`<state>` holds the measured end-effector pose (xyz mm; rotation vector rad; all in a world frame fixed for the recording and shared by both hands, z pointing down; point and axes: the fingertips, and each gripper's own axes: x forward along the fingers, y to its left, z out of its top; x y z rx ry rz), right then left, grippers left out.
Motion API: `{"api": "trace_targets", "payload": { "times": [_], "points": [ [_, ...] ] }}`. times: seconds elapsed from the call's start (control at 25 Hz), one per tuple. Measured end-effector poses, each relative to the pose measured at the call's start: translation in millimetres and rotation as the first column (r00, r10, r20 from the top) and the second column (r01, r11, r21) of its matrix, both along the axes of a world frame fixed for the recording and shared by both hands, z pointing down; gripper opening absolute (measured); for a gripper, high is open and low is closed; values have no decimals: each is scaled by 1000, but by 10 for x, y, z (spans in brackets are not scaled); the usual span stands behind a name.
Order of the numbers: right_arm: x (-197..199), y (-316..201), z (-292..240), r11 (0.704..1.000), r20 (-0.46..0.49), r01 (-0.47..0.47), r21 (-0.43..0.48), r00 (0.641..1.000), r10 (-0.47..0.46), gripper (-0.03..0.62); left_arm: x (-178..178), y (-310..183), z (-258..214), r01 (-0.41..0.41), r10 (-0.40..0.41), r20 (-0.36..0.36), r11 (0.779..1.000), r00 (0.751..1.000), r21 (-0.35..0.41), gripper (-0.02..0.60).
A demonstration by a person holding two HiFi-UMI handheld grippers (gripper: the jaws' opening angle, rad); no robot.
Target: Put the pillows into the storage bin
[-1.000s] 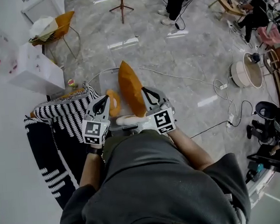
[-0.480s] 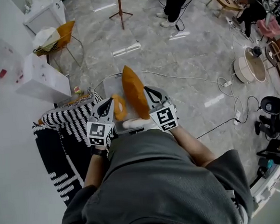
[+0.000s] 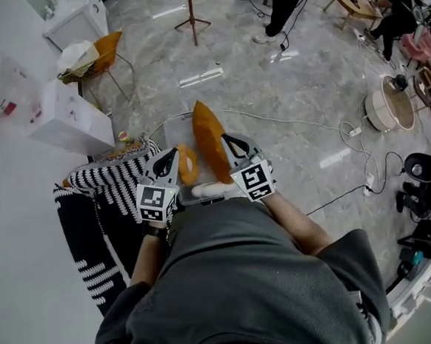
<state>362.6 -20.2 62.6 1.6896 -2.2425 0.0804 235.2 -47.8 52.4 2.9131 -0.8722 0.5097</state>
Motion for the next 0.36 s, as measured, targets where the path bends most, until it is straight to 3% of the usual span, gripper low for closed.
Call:
{"api": "trace_targets", "payload": {
  "times": [0.36],
  "points": [
    [72, -48, 9, 1000, 1, 0, 2, 1000, 0, 0, 18, -88, -75, 21, -21, -6, 1000, 1000, 18, 5]
  ]
}}
